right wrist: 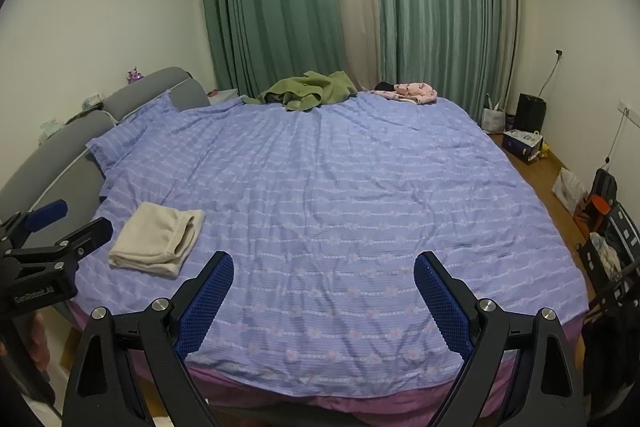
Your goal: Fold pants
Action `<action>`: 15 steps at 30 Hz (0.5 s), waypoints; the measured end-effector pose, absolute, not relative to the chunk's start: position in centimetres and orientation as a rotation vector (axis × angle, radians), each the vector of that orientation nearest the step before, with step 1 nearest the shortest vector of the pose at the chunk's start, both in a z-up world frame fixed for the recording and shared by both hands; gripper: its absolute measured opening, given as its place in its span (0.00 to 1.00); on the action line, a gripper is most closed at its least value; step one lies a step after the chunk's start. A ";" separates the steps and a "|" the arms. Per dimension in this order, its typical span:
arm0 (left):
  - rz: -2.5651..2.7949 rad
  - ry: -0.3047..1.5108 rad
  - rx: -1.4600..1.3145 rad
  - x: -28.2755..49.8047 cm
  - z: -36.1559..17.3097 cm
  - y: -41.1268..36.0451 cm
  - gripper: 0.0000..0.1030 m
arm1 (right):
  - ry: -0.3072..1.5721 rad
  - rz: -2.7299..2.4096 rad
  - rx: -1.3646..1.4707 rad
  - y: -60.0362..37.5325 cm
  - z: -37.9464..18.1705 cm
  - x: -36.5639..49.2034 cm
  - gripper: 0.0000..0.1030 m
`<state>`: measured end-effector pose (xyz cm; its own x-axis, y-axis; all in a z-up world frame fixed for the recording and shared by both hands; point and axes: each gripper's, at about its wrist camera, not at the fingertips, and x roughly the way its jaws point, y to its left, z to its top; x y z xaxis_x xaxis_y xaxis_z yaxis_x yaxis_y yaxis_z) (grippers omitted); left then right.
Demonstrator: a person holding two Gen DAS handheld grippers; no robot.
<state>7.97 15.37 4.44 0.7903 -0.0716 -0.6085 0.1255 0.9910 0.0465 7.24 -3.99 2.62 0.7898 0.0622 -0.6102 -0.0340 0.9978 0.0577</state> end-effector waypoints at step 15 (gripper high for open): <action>-0.107 0.644 0.091 8.0 4.4 14.9 1.00 | 0.662 0.049 0.041 -3.8 2.6 7.3 0.90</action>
